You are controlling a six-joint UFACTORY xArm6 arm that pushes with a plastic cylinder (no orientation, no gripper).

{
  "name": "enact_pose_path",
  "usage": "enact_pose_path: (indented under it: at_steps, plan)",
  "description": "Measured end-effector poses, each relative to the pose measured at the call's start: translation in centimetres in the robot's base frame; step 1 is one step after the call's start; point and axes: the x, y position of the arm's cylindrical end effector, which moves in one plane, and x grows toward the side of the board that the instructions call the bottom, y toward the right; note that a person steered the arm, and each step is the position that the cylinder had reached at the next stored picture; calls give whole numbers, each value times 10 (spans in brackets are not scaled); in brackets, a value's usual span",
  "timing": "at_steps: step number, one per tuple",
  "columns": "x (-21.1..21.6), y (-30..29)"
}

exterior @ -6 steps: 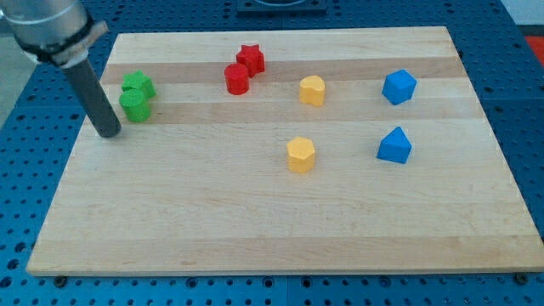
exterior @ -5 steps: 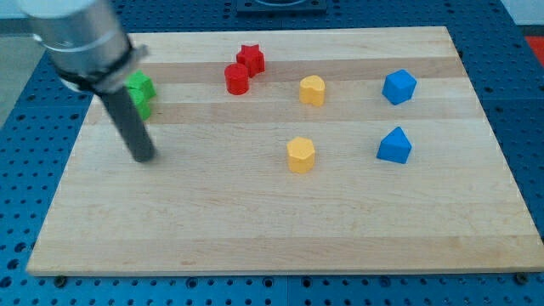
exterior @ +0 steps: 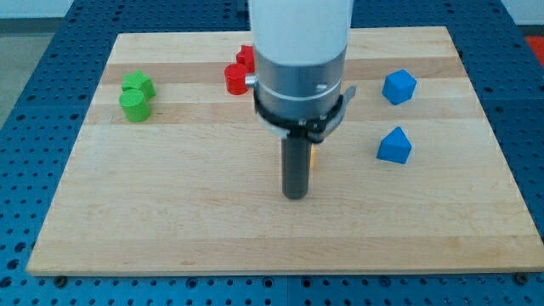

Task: Push the hexagon below the heart

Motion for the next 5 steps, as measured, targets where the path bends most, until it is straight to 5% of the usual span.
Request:
enact_pose_path:
  at_steps: [2, 5]
  plan:
    - [-89, 4]
    - [-90, 27]
